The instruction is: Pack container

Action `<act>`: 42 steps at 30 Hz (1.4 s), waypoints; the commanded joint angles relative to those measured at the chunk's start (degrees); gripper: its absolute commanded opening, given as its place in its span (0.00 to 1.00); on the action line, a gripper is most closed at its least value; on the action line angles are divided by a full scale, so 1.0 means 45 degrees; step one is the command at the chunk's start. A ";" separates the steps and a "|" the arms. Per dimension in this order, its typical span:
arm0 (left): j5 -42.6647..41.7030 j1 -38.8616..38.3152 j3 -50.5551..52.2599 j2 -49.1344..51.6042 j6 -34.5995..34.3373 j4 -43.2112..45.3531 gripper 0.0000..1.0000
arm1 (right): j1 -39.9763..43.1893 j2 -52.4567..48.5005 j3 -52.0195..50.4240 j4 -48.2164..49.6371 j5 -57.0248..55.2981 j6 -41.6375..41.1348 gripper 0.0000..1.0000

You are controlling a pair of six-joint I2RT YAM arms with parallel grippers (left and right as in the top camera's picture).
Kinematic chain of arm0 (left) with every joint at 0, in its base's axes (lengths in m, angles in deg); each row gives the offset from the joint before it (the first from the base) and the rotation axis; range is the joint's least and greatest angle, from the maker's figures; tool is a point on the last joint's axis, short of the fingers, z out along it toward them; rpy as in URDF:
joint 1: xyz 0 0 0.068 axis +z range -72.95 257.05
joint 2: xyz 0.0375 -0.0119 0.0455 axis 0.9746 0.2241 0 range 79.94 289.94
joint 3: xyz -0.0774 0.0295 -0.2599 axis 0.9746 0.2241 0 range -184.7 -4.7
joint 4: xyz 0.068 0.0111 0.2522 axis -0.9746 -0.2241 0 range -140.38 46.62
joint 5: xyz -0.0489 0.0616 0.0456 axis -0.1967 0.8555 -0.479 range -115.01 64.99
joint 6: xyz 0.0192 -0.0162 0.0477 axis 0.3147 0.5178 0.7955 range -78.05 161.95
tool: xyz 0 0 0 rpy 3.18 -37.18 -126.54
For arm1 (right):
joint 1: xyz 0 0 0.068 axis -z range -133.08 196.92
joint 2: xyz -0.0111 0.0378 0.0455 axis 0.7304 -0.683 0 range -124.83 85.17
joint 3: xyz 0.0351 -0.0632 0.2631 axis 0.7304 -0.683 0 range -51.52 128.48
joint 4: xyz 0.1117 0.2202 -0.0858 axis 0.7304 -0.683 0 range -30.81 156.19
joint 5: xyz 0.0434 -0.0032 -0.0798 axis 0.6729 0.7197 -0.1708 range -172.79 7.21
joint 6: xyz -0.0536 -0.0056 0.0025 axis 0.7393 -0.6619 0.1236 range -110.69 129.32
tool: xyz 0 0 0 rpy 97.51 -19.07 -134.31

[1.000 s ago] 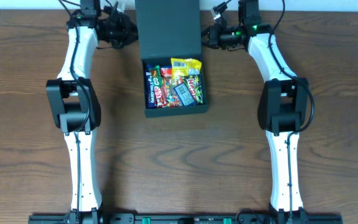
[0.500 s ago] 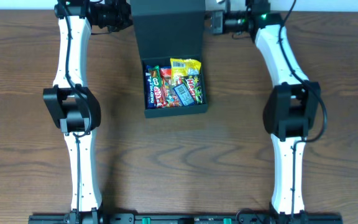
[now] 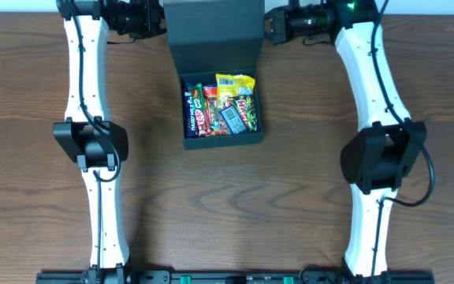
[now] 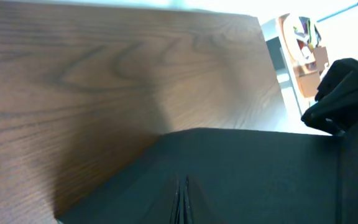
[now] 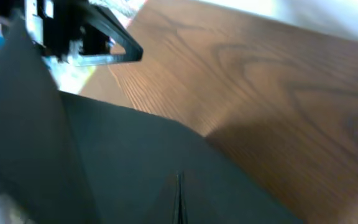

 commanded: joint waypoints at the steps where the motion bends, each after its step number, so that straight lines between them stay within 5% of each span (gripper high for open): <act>1: 0.0078 -0.0087 -0.0330 0.0063 0.1049 -0.0355 0.06 | -0.0306 0.0709 0.0102 -0.0325 -0.1234 0.0903 0.01; 20: 0.3215 -0.0097 -0.0330 -0.2399 0.1749 -0.1486 0.06 | -0.0330 0.2939 0.0102 -0.1093 -0.6256 0.1496 0.01; 42: 0.5047 -0.0073 -0.0325 -0.7320 0.0719 0.3701 0.06 | -0.0024 0.4843 0.0102 0.4983 -0.4998 0.1647 0.01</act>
